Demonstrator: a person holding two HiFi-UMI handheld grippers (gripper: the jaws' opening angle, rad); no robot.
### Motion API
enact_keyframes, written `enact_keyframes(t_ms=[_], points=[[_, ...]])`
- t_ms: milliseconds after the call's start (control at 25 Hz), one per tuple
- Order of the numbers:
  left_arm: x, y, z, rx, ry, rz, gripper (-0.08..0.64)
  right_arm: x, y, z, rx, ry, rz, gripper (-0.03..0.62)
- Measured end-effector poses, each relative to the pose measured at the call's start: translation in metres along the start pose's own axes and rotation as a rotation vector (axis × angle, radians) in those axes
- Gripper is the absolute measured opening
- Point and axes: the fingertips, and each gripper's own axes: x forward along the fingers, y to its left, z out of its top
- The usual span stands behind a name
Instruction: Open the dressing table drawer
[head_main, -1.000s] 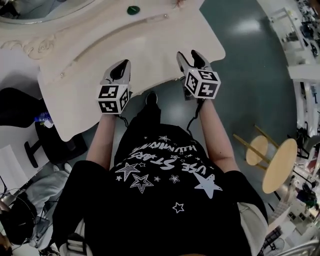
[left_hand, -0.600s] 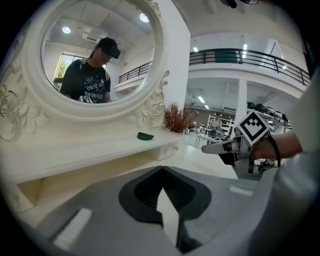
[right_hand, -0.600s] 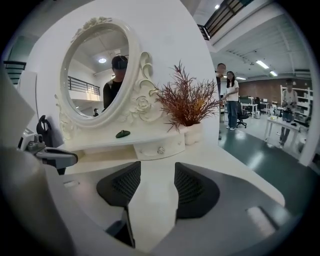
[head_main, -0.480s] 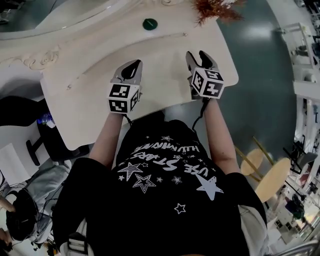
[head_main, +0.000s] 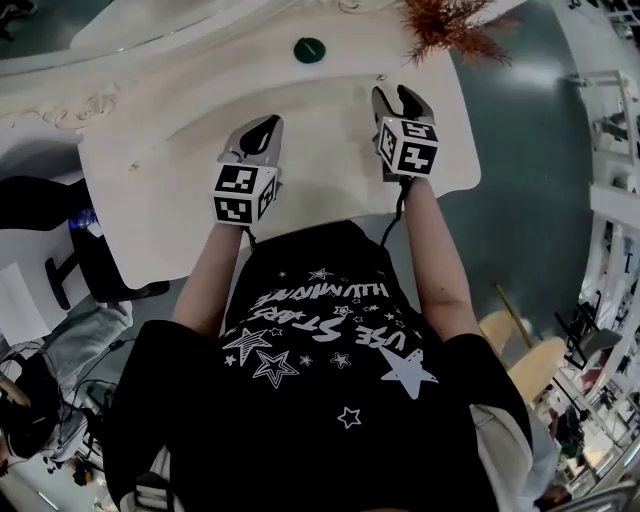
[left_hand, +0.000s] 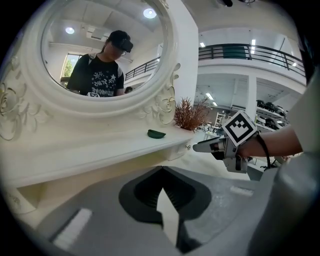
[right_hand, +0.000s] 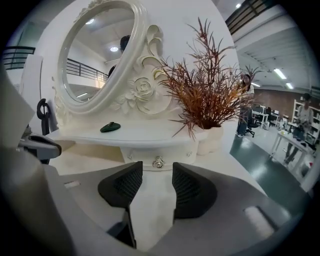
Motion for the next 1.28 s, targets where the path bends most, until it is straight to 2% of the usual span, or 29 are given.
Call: enact_keyframes(t_ms=[520, 680, 1280], points=[[0.008, -0.001, 0.006, -0.018, 0.002, 0.075, 0.002, 0.039, -0.001, -0.005, -0.149, 0.045, 0.039, 0.158], [0.002, 0.001, 0.004, -0.028, 0.007, 0.091, 0.002, 0.042, 0.002, -0.002, -0.162, 0.048, 0.035, 0.124], [-0.009, -0.011, -0.003, -0.021, 0.012, 0.1, 0.002, 0.026, 0.0, -0.013, -0.166, 0.057, 0.029, 0.121]])
